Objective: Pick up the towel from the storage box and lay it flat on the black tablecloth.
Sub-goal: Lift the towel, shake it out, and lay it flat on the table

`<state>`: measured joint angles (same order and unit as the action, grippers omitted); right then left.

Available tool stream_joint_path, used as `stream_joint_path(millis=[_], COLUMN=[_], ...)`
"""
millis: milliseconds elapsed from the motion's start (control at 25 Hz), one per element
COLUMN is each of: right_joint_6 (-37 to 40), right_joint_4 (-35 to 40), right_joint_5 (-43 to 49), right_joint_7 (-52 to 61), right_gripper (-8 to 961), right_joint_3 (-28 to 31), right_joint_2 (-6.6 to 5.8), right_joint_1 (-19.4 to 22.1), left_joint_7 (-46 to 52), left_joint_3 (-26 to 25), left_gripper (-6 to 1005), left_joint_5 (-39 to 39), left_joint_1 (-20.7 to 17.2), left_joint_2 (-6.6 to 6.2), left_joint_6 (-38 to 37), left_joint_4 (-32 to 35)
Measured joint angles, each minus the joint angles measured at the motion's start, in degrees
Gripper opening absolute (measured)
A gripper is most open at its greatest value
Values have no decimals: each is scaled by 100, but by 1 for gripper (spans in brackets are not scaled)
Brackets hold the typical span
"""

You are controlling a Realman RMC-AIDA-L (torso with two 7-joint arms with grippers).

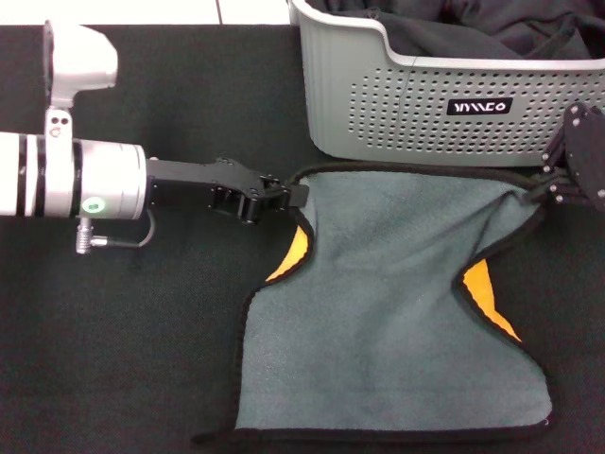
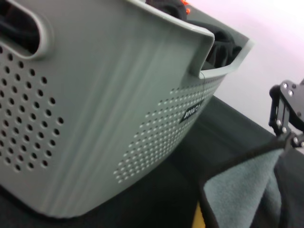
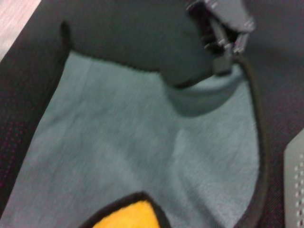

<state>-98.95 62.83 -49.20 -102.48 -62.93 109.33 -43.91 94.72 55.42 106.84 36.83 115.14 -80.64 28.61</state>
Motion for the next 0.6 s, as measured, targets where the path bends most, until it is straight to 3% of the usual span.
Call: stream_joint_path(millis=[240, 600], right_joint_6=[-229, -311], right_joint_4=[530, 900], right_joint_5=[705, 1238], right_joint_7=[66, 71], right_gripper=[12, 12], right_joint_3=[-88, -149], right_joint_2=[227, 284], right_joint_1=[-81, -99], left_joint_7=[-110, -175], left_joint_3=[-277, -355], left_gripper=[8, 12], left_joint_5=[-10, -10], left_joint_1=[-150, -229], left_joint_2=[5, 89], left_joint_6=[7, 202], left_joint_4=[-5, -5])
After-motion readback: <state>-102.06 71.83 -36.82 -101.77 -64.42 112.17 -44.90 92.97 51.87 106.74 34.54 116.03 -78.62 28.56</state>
